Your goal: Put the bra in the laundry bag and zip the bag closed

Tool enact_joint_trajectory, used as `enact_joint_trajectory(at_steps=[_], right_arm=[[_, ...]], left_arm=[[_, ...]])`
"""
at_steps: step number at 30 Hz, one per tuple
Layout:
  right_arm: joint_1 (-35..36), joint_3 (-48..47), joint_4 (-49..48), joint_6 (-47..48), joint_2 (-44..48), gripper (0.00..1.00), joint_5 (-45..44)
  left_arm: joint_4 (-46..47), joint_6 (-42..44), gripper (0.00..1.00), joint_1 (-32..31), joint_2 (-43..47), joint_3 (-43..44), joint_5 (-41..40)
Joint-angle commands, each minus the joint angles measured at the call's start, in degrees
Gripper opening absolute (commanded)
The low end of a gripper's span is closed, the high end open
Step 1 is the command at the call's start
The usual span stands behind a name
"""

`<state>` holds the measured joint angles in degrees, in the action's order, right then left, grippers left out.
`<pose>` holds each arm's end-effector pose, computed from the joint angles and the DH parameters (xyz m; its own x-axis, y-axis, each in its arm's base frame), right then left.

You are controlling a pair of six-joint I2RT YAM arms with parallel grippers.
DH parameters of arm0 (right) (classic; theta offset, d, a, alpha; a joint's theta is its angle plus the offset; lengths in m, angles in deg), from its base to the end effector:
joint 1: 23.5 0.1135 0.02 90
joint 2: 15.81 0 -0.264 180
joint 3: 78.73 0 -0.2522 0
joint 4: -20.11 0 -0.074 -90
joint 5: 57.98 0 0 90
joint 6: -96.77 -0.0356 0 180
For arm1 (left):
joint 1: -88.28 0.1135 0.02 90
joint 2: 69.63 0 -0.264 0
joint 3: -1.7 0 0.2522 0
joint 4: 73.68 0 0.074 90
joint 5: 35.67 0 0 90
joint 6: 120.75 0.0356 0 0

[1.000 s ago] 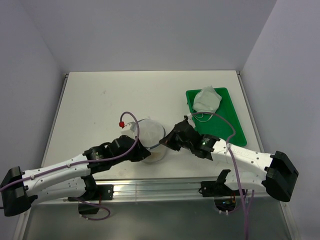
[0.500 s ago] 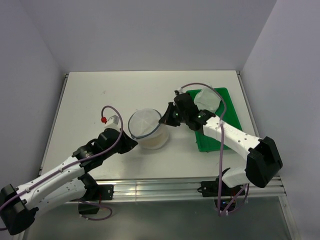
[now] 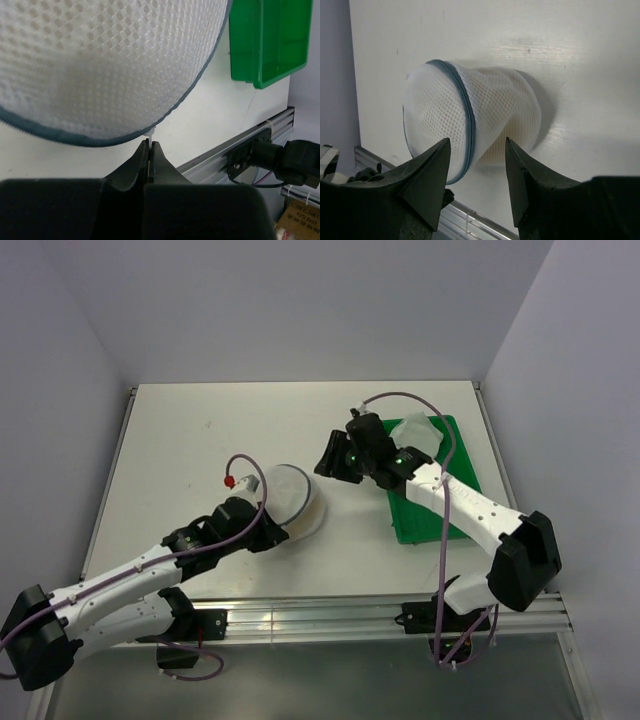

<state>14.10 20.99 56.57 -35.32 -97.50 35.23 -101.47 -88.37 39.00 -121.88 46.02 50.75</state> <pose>0.2527 0.1971 0.3013 -0.7927 0.2342 -0.5628 -0.1521 0.8181 0.5546 0.1303 -0.1479 0.2235 -0.8149 -0.3453 -0.4656 0.0657 0.7429 -0.6661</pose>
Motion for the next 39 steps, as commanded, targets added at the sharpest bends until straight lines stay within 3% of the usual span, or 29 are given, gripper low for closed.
enact_joint_trajectory(at_steps=[1,10,25,28,31,32,34,39], right_arm=[[1.33,4.71,2.0,-5.7,6.96,0.55,-2.5],[10.1,16.33,-3.88,-17.67,15.33,0.55,-2.58],[14.07,17.13,-12.32,-21.99,6.2,0.53,-3.11],[14.07,16.6,-13.11,-21.9,4.62,0.44,-3.11],[13.99,15.29,-12.42,-21.2,3.3,0.25,-4.61],[13.81,14.85,-12.07,-20.93,3.03,0.12,-4.78],[13.2,14.06,-11.36,-19.97,2.68,0.04,-4.7],[9.95,13.18,-9.96,-16.11,3.29,0.0,-2.77]], left_arm=[[6.01,1.11,0.0,-2.22,-3.38,2.65,0.94],[10.33,1.37,0.0,-5.74,-8.39,4.76,0.76],[9.98,2.96,0.0,-7.06,-10.24,7.49,1.02],[9.8,2.78,0.0,-7.06,-9.89,7.23,0.85],[8.93,2.52,0.0,-7.06,-9.1,6.61,0.41],[8.66,2.43,0.0,-7.06,-8.4,6.44,0.06],[7.17,2.17,0.0,-7.06,-7.87,6.09,-0.46],[2.26,1.73,0.0,-5.75,-4.53,4.07,-2.84]])
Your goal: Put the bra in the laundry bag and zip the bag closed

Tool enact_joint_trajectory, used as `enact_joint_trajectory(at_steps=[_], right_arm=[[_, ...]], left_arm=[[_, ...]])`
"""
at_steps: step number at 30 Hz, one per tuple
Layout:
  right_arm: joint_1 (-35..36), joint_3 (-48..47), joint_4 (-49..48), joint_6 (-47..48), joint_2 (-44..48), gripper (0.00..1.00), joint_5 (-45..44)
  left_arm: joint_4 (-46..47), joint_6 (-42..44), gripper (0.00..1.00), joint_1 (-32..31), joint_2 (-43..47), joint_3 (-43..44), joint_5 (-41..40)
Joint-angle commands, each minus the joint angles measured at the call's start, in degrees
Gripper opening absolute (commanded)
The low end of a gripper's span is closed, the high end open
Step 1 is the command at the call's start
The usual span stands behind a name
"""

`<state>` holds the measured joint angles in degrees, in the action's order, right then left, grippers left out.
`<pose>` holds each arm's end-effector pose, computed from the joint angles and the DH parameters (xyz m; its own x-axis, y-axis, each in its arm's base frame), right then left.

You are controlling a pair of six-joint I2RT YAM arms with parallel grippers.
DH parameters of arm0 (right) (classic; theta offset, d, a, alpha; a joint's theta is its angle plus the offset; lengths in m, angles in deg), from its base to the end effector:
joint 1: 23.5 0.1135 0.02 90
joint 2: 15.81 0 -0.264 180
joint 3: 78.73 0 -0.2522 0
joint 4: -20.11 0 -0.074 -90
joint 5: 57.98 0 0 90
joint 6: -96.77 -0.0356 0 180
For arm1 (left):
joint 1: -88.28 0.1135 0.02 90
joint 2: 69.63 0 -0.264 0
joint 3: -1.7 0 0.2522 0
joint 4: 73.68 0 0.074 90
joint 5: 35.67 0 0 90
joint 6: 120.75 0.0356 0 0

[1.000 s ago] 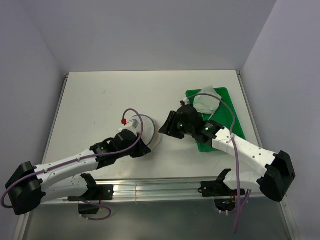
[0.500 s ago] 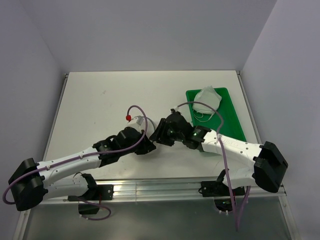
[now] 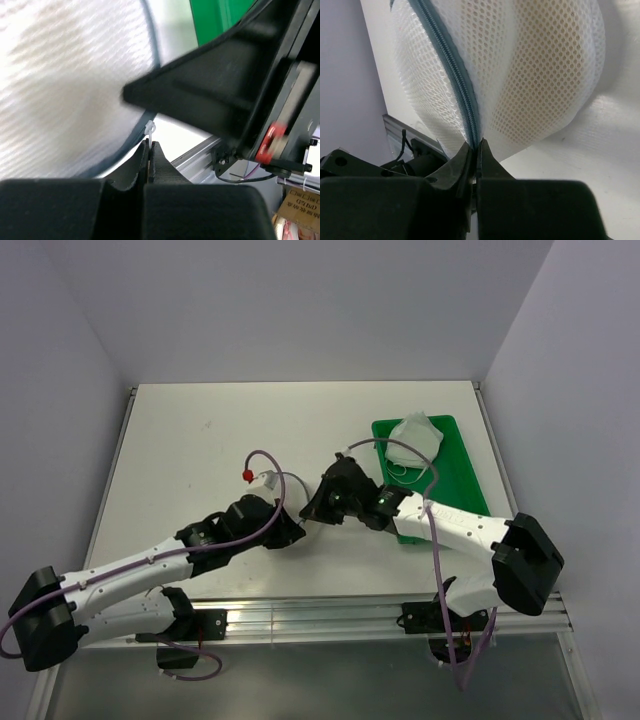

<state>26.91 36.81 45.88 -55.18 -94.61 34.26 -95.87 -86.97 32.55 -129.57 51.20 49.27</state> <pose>0.1881 0.2297 0.2394 -0.8895 0.3082 -0.3374 -0.0087 0.7268 0.6868 0.1310 -0.1866 0.2373 -0.8183 -0.2695 -0.5078 0.1821 0.7164 -0.6736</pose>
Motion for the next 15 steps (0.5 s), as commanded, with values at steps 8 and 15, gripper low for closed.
enact_joint_trajectory(at_steps=[8,15], right_arm=[[-10.5,-4.93,3.28,11.76,0.76,0.0,5.3],[-14.72,-11.25,5.38,20.81,-3.98,0.0,10.59]], left_arm=[[-7.65,1.29,0.0,9.39,10.1,-5.86,1.28],[-11.26,2.26,0.0,12.83,13.79,-5.61,1.19]])
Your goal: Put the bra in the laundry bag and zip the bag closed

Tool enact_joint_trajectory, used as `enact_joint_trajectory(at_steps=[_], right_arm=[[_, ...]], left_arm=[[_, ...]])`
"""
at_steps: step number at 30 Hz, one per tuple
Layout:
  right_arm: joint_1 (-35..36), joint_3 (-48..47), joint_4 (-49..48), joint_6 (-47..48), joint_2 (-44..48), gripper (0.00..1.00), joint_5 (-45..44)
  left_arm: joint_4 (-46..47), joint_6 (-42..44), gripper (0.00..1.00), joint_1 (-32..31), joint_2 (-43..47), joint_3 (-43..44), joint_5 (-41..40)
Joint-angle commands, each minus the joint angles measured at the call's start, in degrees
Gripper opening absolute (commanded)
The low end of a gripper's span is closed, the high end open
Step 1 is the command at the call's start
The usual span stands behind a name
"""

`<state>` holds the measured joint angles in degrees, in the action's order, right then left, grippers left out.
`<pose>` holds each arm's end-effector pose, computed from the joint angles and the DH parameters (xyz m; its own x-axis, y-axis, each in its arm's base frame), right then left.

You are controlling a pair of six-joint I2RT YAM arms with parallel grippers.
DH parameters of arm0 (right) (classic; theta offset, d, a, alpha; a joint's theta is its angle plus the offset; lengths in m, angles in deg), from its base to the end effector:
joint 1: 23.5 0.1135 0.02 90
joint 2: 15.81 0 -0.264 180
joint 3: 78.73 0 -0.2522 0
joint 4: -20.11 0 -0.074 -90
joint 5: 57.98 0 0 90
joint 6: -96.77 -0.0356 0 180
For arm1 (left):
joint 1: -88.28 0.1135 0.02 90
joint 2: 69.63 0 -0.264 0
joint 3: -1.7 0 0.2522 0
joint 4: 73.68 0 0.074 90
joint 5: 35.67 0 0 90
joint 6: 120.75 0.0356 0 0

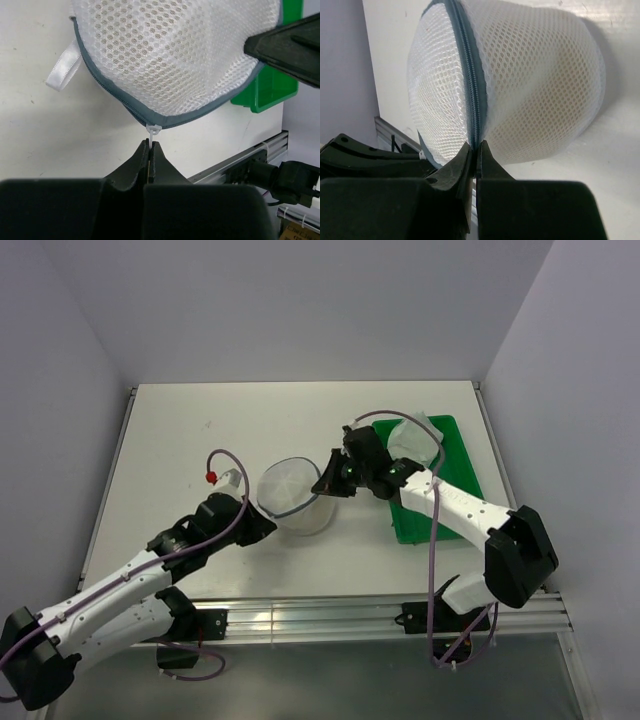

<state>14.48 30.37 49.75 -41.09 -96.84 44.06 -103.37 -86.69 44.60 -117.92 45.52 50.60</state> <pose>0.2404 0.1971 0.2603 -0.8783 0.2343 -0.4168 -0.1147 0.7429 0.6595 0.1364 -0.1271 0.2294 -0.7661 -0.4115 -0.4937 0.0277 0.7463 -0.6651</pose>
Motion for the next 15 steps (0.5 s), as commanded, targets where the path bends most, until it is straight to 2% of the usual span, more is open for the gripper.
enact_joint_trajectory(at_steps=[1,2,3,5,6,9,15], right_arm=[[-2.47,-5.77,2.13,7.33,-2.45,0.01,0.71],[-2.64,-7.87,3.44,8.21,-3.68,0.04,0.02],[-2.64,-8.94,4.33,8.39,-4.13,0.16,-0.34],[-2.56,-10.7,5.56,8.22,-4.92,0.32,-0.96],[-2.56,-11.4,6.09,7.87,-4.75,0.47,-1.92],[-2.64,-11.94,8.11,6.46,-3.08,0.62,-3.59],[-1.94,-4.3,5.93,-0.3,5.61,0.65,-2.19]], left_arm=[[-4.2,1.89,0.0,0.79,3.72,0.43,-0.31],[-4.81,1.98,0.0,0.79,4.43,1.48,-0.4],[-5.08,2.15,0.0,0.79,4.96,2.01,-0.23],[-5.52,2.68,0.0,0.79,5.49,3.24,0.38],[-5.35,2.86,0.0,0.7,5.32,4.03,0.73],[-3.69,3.12,0.0,0.0,3.74,4.74,1.79],[1.24,2.16,0.0,-4.13,-1.8,4.92,1.79]])
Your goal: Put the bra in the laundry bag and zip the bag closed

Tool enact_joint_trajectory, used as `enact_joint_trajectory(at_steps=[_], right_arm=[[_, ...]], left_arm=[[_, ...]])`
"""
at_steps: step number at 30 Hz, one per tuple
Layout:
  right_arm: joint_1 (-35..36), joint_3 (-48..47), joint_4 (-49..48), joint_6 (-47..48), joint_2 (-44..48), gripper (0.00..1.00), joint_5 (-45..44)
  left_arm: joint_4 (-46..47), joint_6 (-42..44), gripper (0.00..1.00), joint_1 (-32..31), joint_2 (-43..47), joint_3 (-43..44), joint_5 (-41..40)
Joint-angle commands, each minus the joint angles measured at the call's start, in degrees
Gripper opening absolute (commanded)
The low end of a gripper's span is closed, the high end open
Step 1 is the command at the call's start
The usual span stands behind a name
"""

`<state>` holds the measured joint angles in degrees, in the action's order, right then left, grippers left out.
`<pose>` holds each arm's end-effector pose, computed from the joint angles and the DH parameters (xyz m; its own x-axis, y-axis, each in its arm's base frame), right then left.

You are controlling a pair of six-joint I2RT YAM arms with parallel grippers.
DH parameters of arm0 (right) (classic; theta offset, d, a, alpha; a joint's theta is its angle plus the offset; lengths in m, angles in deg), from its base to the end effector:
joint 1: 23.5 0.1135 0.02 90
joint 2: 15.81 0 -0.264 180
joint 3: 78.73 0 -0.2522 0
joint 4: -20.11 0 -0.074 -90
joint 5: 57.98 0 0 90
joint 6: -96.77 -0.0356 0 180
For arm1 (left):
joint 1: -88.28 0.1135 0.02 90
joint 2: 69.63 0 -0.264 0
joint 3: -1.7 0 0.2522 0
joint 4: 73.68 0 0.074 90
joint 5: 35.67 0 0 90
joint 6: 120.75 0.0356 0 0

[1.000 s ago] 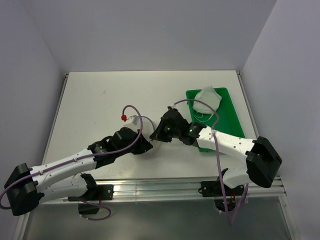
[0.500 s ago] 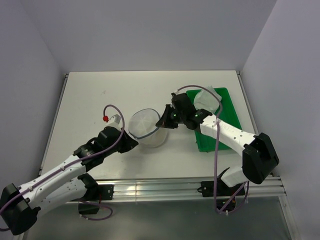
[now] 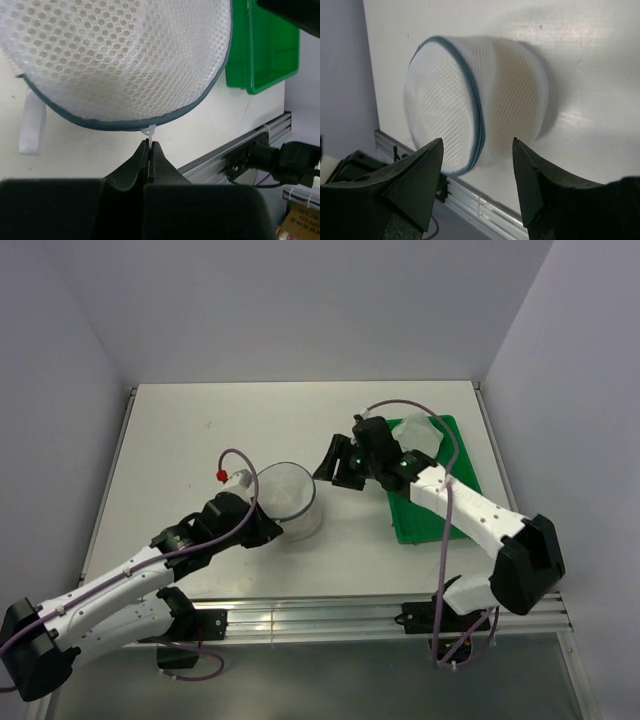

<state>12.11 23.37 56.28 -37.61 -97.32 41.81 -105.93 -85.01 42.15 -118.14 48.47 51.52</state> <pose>0.2538 0.1892 0.2889 -0.8474 0.2409 -0.4732 -0.1222 0.7788 0.6153 0.1316 -0.1343 0.2423 -0.7879 -0.3502 -0.5065 0.0897 0.7486 -0.6570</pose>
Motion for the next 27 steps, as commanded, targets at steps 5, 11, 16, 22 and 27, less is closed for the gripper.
enact_joint_trajectory(at_steps=[5,11,16,22,27], right_arm=[[4.89,11.56,-4.3,-11.77,13.38,0.65,-0.37],[10.43,17.46,-7.29,-17.58,16.47,0.65,-2.84],[12.64,19.93,-10.02,-20.74,16.13,0.65,-4.51],[12.72,17.91,-10.9,-20.31,11.92,0.64,-6.35],[12.64,15.8,-12.57,-19.87,8.13,0.53,-6.09]], left_arm=[[8.9,-0.32,0.0,-6.25,-7.03,3.72,0.44],[11.88,0.47,0.0,-9.42,-12.74,7.32,0.08],[13.03,1.0,0.0,-10.56,-15.56,8.91,0.52],[12.94,1.17,0.0,-11.18,-16.44,9.35,0.52],[12.42,0.91,0.0,-11.18,-15.48,8.56,0.09]])
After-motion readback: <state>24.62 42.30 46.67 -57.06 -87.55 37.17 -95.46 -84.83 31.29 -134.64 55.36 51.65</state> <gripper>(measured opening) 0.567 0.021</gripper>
